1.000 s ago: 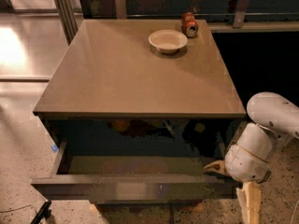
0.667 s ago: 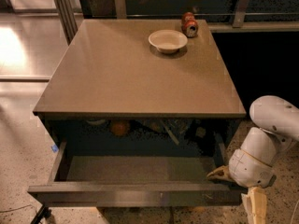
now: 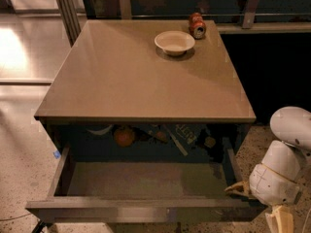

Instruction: Open top drawer

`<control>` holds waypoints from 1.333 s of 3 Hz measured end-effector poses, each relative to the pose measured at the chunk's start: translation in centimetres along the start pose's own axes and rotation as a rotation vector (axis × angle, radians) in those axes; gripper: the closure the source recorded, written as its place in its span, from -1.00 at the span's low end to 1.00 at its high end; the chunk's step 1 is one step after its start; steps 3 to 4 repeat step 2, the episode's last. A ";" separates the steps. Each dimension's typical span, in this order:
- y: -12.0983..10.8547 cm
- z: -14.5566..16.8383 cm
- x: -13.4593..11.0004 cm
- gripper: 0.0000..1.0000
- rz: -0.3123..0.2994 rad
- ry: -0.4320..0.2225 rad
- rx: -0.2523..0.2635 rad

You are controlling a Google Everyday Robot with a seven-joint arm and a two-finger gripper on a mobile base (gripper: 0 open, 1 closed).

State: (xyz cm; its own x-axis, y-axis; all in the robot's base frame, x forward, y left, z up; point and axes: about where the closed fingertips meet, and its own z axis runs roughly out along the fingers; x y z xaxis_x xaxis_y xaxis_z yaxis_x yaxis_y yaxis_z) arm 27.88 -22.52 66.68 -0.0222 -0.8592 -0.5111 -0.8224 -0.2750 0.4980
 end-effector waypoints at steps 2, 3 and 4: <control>2.3 -0.3 0.9 -1.00 0.000 0.005 0.006; 2.3 -0.3 0.9 -1.00 0.000 0.005 0.006; 2.3 -0.3 0.9 -1.00 0.000 0.005 0.006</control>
Offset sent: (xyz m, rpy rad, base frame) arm -0.0643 -0.0548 0.0458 0.0099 -0.0136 0.0271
